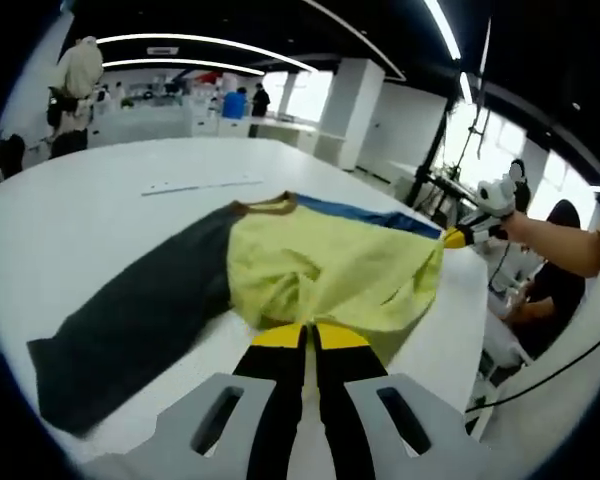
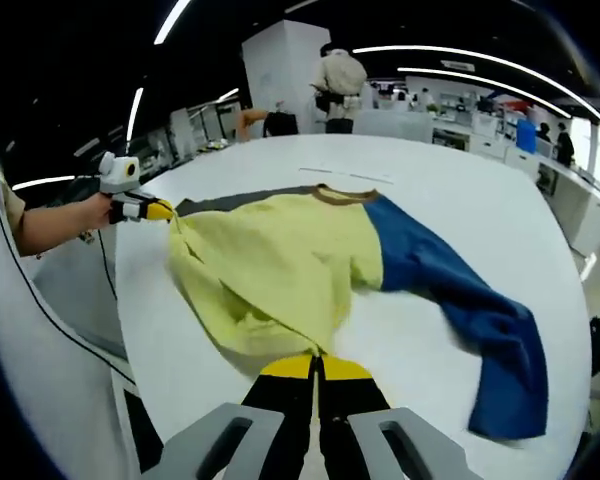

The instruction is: Fold the garment on the visible template until the final outline fits inside the template.

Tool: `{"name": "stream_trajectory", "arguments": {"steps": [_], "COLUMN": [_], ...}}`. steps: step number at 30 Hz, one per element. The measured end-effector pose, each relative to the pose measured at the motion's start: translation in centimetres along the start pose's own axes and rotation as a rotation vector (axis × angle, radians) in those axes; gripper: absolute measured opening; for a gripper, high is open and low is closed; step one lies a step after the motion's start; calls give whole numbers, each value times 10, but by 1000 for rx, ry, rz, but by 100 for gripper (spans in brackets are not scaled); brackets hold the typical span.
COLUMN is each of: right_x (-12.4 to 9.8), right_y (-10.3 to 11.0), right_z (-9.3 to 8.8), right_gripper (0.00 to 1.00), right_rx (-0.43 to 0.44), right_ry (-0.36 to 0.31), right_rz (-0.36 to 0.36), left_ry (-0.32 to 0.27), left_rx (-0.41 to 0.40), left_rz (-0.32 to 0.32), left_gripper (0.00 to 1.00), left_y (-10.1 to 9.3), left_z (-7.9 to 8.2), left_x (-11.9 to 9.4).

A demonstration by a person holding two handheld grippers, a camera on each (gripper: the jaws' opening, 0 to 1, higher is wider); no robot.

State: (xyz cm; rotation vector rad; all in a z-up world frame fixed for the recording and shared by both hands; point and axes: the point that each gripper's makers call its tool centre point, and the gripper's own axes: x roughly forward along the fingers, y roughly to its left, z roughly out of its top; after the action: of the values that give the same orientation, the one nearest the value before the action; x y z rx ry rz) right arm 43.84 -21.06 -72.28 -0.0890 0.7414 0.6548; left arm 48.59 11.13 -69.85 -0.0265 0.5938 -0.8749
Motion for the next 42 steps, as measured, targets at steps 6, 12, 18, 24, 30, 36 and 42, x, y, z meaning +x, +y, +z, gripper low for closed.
{"name": "stream_trajectory", "arguments": {"steps": [6, 12, 18, 24, 30, 36, 42], "right_x": [-8, -16, -18, -21, -26, -32, -36], "right_y": [4, 11, 21, 30, 42, 47, 53], "right_z": [-11, -18, -29, -37, -47, -52, -58], "right_gripper": [0, 0, 0, 0, 0, 0, 0], "right_rx": [2, -7, -22, -19, -60, -78, -105], "right_ry": [11, 15, 30, 36, 52, 45, 30], "right_rz": [13, 25, 44, 63, 90, 104, 135], "left_ry": [0, 6, 21, 41, 48, 54, 62], "left_rx": [4, 2, 0, -3, -15, -28, -16], "left_rz": [-21, -37, -44, -49, -49, -58, -77], "left_gripper": [0, 0, 0, 0, 0, 0, 0], "left_y": [-7, -18, -28, -35, -38, -40, -46], "left_z": [-3, -11, -23, -35, -44, -52, -61], "left_x": [-6, -14, -20, -28, -35, -41, -46]}}
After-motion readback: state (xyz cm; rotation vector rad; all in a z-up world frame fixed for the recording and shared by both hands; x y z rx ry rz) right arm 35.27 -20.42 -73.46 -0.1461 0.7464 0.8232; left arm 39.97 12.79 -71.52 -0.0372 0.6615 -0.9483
